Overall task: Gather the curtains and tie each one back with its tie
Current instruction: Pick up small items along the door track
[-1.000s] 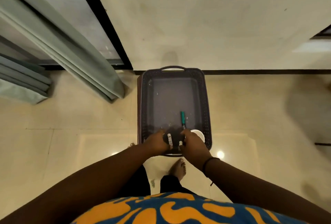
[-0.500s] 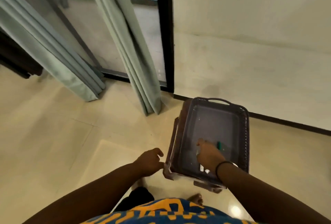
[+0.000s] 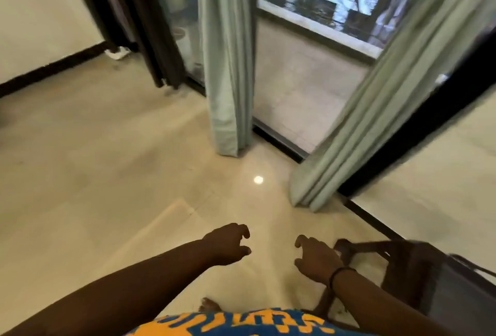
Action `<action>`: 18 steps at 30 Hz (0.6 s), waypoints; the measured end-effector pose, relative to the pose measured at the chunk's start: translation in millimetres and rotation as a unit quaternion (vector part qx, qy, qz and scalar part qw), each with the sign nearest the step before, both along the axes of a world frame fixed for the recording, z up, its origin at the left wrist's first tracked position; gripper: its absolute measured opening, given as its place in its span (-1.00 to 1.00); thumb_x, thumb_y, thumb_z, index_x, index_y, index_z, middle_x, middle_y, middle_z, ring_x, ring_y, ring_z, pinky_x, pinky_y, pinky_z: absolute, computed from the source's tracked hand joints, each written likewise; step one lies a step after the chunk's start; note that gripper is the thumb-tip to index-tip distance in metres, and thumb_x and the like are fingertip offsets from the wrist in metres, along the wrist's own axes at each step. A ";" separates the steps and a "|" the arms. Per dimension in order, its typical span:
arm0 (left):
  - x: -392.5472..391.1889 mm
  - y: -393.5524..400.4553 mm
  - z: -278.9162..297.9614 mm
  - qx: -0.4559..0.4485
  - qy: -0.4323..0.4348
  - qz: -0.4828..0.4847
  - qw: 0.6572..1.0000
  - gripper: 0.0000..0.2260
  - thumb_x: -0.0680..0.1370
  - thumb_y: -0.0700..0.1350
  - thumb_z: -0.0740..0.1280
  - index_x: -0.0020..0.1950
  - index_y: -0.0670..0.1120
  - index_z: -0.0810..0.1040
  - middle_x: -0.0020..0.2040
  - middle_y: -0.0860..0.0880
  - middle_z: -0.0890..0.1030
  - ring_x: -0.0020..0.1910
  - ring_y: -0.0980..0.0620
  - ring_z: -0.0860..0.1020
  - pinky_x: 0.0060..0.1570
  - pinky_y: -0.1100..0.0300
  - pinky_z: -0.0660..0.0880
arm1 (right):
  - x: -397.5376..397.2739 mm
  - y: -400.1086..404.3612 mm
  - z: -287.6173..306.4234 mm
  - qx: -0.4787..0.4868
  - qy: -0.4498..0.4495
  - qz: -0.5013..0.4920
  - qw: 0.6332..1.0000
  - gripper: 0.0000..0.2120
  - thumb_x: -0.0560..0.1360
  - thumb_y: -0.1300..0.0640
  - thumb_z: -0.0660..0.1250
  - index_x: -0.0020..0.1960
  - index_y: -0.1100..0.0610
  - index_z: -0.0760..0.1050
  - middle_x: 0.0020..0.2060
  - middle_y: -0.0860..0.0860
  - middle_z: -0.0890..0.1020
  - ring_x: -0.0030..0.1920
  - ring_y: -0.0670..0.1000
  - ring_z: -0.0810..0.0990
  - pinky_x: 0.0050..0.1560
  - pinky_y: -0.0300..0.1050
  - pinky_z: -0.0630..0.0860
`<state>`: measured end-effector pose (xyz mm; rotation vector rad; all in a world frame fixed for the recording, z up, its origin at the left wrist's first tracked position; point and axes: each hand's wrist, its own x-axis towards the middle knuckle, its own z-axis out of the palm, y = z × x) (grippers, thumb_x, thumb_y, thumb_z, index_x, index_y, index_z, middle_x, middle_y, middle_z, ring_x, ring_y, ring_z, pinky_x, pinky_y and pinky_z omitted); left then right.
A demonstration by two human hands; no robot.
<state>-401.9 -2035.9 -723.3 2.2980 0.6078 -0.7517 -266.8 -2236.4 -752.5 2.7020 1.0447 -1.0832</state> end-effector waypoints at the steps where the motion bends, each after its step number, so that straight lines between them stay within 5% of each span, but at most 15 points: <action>1: -12.2 29.5 1.0 0.016 0.005 0.017 1.000 -0.60 0.54 0.11 0.26 0.34 0.04 0.36 0.31 0.03 0.43 0.24 0.01 0.45 0.16 0.14 0.40 | -4.7 27.8 1.7 0.006 -0.003 0.028 1.000 -0.60 0.52 -0.02 0.20 0.33 0.01 0.28 0.20 0.02 0.47 0.22 0.07 0.44 0.15 -0.10 0.36; 8: -65.7 202.2 -1.0 0.055 0.016 0.152 0.987 -0.64 0.55 0.12 0.23 0.31 0.04 0.37 0.27 0.01 0.46 0.21 0.04 0.46 0.21 0.12 0.41 | 1.1 227.5 19.1 0.046 -0.037 0.168 0.984 -0.58 0.51 -0.01 0.20 0.35 0.02 0.28 0.21 0.02 0.46 0.20 0.07 0.43 0.15 -0.07 0.38; 18: 0.1 399.9 -2.6 0.077 0.015 0.236 0.969 -0.62 0.55 0.13 0.23 0.32 0.01 0.39 0.28 0.00 0.46 0.22 0.02 0.46 0.20 0.15 0.40 | 110.4 484.3 6.3 0.043 -0.029 0.225 0.973 -0.54 0.49 -0.03 0.24 0.35 0.03 0.27 0.25 0.06 0.44 0.26 0.12 0.39 0.19 -0.05 0.38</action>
